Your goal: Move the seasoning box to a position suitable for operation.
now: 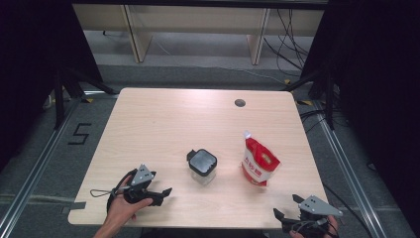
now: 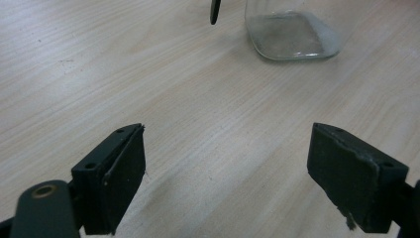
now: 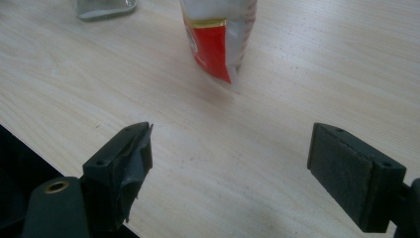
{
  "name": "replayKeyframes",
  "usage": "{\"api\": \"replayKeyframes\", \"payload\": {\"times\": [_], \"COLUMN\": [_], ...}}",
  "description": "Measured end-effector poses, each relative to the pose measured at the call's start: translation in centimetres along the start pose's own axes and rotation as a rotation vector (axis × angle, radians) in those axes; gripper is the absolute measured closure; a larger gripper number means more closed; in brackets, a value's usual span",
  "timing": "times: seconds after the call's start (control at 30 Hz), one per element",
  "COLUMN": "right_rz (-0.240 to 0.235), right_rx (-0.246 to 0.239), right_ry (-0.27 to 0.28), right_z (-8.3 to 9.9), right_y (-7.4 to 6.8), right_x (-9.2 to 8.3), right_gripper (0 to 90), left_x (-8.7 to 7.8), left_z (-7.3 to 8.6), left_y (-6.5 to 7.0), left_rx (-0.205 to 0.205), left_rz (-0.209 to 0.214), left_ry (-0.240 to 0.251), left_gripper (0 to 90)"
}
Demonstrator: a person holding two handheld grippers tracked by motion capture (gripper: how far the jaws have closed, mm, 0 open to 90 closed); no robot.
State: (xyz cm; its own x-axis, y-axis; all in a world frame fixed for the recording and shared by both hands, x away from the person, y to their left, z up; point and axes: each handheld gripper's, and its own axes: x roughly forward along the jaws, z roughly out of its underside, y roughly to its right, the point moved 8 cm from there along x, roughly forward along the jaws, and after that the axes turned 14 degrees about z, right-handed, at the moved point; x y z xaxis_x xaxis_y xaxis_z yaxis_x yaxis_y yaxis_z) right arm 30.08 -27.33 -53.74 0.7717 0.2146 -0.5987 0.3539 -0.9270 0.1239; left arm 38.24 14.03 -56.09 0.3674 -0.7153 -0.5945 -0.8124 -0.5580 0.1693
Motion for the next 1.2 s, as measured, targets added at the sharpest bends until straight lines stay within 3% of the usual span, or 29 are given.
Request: {"api": "replayKeyframes", "payload": {"times": [0.03,0.07,0.17,0.2,0.23,0.3,0.33,0.47,0.5,0.53,0.63,0.7,0.73,0.77,0.8,0.83,0.9,0.97,1.07,1.1,1.2], "right_rz": [0.006,0.011,0.005,-0.008,0.007,-0.017,-0.016,-0.004,-0.003,-0.002,-0.006,-0.006,-0.006,-0.007,-0.008,0.004,0.000,-0.003,0.003,-0.008,-0.007], "right_rx": [-0.004,0.032,0.033,0.002,-0.007,0.007,0.001,0.025,0.041,0.020,0.032,0.049,0.026,0.020,0.024,-0.017,-0.014,0.006,-0.015,0.026,0.019], "right_ry": [0.006,-0.017,-0.016,0.001,0.007,0.003,0.001,-0.012,-0.021,-0.005,-0.019,-0.023,-0.010,-0.005,-0.006,0.022,0.020,0.006,0.019,-0.008,0.001], "right_z": [0.0,0.1,0.1,0.0,0.0,0.0,0.0,0.1,0.1,0.0,0.1,0.0,0.0,-0.1,-0.1,-0.3,-0.3,-0.2,-0.2,-0.1,-0.1], "right_y": [0.1,-0.2,-0.3,-0.1,0.0,-0.3,-0.3,-0.5,-0.7,-0.5,-0.6,-0.6,-0.4,-0.4,-0.5,-0.1,-0.2,-0.3,0.0,-0.4,-0.3], "right_x": [0.1,-0.1,-0.1,0.0,0.2,0.1,0.1,0.0,-0.1,0.0,0.0,0.1,0.2,0.2,0.2,0.3,0.4,0.3,0.4,0.3,0.3], "right_gripper": [18.4,18.4,18.4,18.4,18.4,18.4,18.5,18.6,18.7,18.7,18.8,18.9,19.0,19.1,19.1,19.3,19.4,19.4,19.4,19.4,19.5], "left_x": [0.2,0.1,0.1,0.2,0.1,0.1,0.3,0.3,0.4,0.4,0.7,0.8,1.1,1.1,1.4,1.6,2.0,2.8,4.1,4.5,5.3], "left_z": [-0.1,-0.1,-0.3,-0.4,-0.3,-0.3,-0.5,-1.0,-1.2,-1.4,-2.0,-2.2,-2.5,-2.8,-3.1,-3.5,-4.2,-4.8,-5.5,-5.7,-6.2], "left_y": [0.1,0.0,0.0,0.0,-0.1,-0.2,-0.1,-0.4,-0.6,-0.7,-1.4,-2.0,-2.0,-2.2,-2.3,-2.4,-2.7,-3.0,-3.3,-3.5,-3.5], "left_rx": [-0.015,-0.001,-0.005,-0.014,0.005,0.016,-0.003,0.017,0.016,0.016,0.016,0.034,0.014,0.040,0.025,0.046,0.083,0.096,0.108,0.121,0.162], "left_rz": [-0.001,0.001,-0.004,-0.004,0.001,0.000,0.000,0.000,-0.003,-0.004,-0.010,-0.012,-0.012,-0.014,-0.018,-0.024,-0.039,-0.043,-0.028,-0.029,-0.019], "left_ry": [0.023,0.007,0.020,0.033,0.016,0.010,0.036,0.047,0.065,0.070,0.093,0.077,0.105,0.093,0.108,0.109,0.105,0.108,0.125,0.125,0.125], "left_gripper": [14.7,14.7,14.6,14.7,14.7,14.7,14.7,15.4,16.6,18.9,26.9,30.6,31.7,34.6,37.5,39.0,43.7,45.2,48.8,50.4,55.1]}}
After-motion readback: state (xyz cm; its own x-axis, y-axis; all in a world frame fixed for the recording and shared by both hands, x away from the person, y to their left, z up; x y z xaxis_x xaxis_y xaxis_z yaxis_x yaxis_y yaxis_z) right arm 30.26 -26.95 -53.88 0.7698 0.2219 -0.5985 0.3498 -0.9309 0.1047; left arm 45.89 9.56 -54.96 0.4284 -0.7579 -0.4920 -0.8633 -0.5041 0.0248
